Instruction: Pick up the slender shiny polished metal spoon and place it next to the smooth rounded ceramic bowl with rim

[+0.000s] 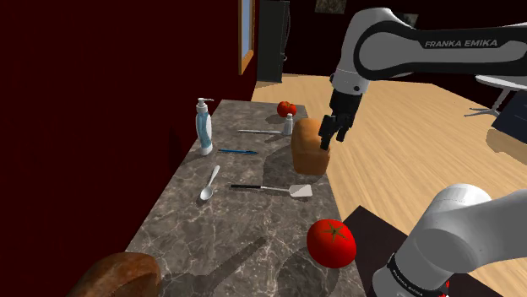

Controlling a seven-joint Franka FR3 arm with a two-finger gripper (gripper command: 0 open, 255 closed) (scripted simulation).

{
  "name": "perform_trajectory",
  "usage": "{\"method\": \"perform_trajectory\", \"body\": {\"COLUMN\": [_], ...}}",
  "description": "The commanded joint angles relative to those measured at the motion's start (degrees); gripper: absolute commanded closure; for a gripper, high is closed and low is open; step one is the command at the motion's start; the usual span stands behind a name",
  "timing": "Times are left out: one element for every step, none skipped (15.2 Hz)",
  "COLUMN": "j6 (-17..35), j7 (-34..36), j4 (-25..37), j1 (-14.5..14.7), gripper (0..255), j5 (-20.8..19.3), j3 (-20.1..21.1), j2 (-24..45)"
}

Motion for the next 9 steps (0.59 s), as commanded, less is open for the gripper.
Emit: {"method": "perform_trajectory", "body": {"j6": [0.0, 1.2, 2.43, 3.66, 4.9, 6.15, 7.39, 8.63, 9.86], "j7": [0.0, 2.12, 4.22, 6.29, 8.34, 10.37, 12.39, 14.39, 16.38], "j4": [0.0, 0.03, 0.15, 0.37, 0.68, 1.08, 1.58, 2.17, 2.84], "j1": [0.0, 0.14, 0.25, 0.35, 0.43, 0.49, 0.54, 0.56, 0.58], "gripper": [0, 0, 0, 0, 0, 0, 0, 0, 0], "j5": [0.0, 0.99, 1.96, 2.87, 3.74, 4.55, 5.3, 5.99, 6.6], "j3": [0.0, 1.12, 2.24, 3.33, 4.42, 5.47, 6.51, 7.53, 8.5], "j2": [0.0, 1.25, 2.59, 4.02, 5.53, 7.12, 8.79, 10.52, 12.32]}}
